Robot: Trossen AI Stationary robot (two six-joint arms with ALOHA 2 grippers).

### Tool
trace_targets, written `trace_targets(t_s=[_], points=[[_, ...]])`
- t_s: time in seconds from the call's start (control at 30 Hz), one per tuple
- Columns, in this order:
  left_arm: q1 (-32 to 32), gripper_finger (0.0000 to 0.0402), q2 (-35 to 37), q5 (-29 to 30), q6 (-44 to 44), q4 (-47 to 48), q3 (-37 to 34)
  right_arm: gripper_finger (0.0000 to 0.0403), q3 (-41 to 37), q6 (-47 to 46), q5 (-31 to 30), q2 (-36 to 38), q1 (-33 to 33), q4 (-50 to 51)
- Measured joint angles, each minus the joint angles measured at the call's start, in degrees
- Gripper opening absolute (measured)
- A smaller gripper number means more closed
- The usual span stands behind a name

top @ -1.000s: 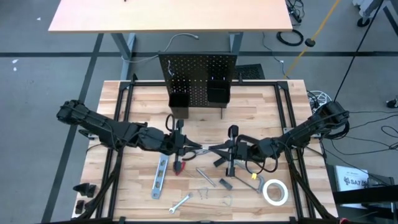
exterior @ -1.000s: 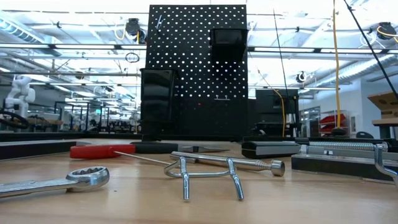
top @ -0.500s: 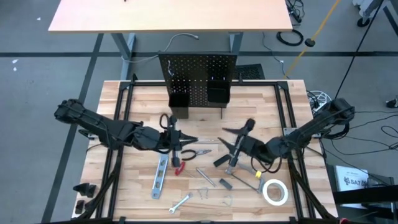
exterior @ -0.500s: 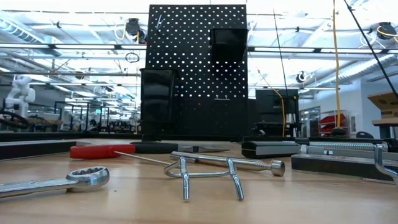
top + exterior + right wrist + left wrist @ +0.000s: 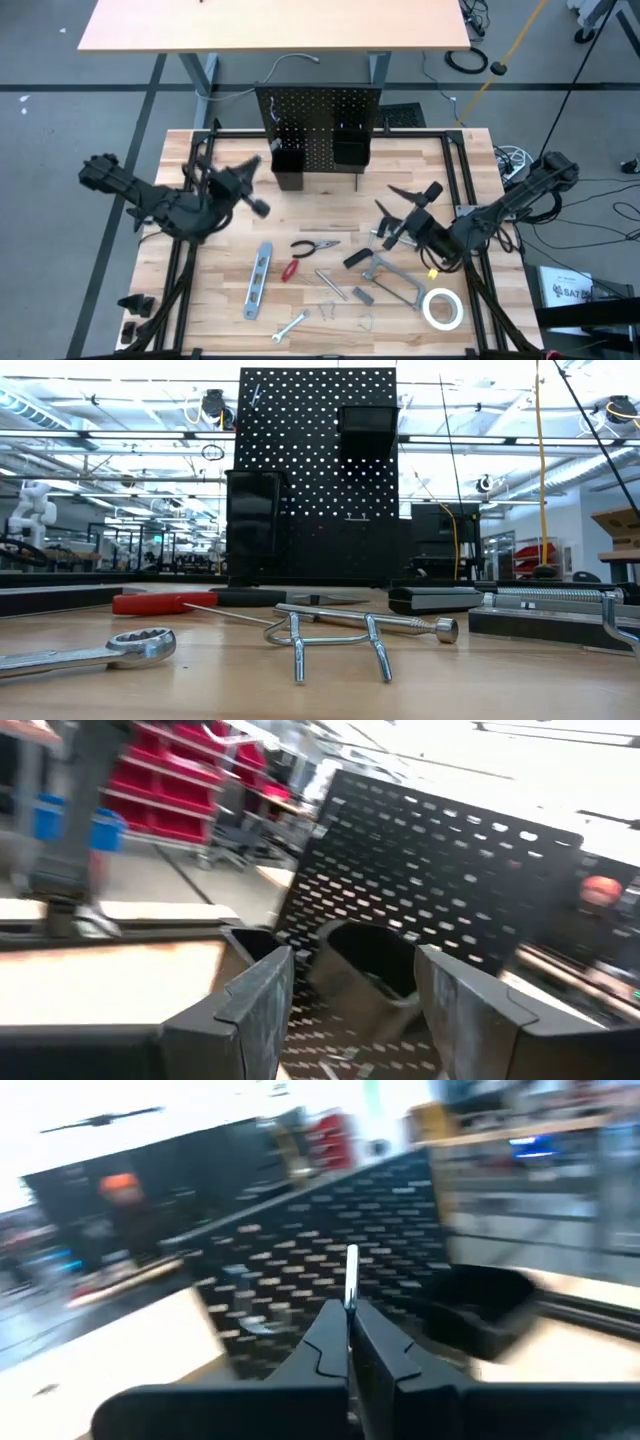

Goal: Hang tools onto peg board
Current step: Insert the right silver hanger hook on the pegboard

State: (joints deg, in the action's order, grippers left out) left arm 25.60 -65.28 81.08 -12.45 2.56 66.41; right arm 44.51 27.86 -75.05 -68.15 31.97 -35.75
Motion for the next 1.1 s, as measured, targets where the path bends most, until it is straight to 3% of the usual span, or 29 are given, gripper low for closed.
trace_targets(t_s=[0.1, 0.23, 0.47, 0.57, 0.73, 0.9, 1.1], points=[[-3.1, 0.0000, -0.7, 1.0, -3.3, -5.2, 0.0, 0.0202, 0.0, 1.2, -1.9, 0.1, -1.5, 0.0], [-7.3, 0.0000, -2.5, -2.1, -1.9, -6.1, 0.0, 0.0201, 0.0, 1.8, -2.4, 0.1, -3.2, 0.0], [-14.4, 0.0000, -10.1, -4.7, -0.5, -9.1, 0.0, 0.0201, 0.0, 7.2, -14.4, 0.4, -4.3, 0.1], [-16.1, 0.0000, -12.4, -5.3, -0.9, -12.4, 0.0, 0.0201, 0.0, 9.6, -14.9, 1.9, -4.3, 0.1], [-16.6, 0.0000, -15.2, -4.0, -12.9, -25.4, 0.0, 0.0201, 0.0, 12.1, -15.0, 7.2, -5.4, 0.6], [-16.8, 0.0000, -18.2, -3.9, -24.6, -38.1, 0.0, 0.0201, -3.7, 7.1, -14.9, 13.7, -7.0, 7.7], [-18.9, 0.0000, -19.8, 0.8, -33.5, -45.8, -0.1, 0.0201, -8.0, 4.0, -15.0, 19.9, -8.6, 9.1]])
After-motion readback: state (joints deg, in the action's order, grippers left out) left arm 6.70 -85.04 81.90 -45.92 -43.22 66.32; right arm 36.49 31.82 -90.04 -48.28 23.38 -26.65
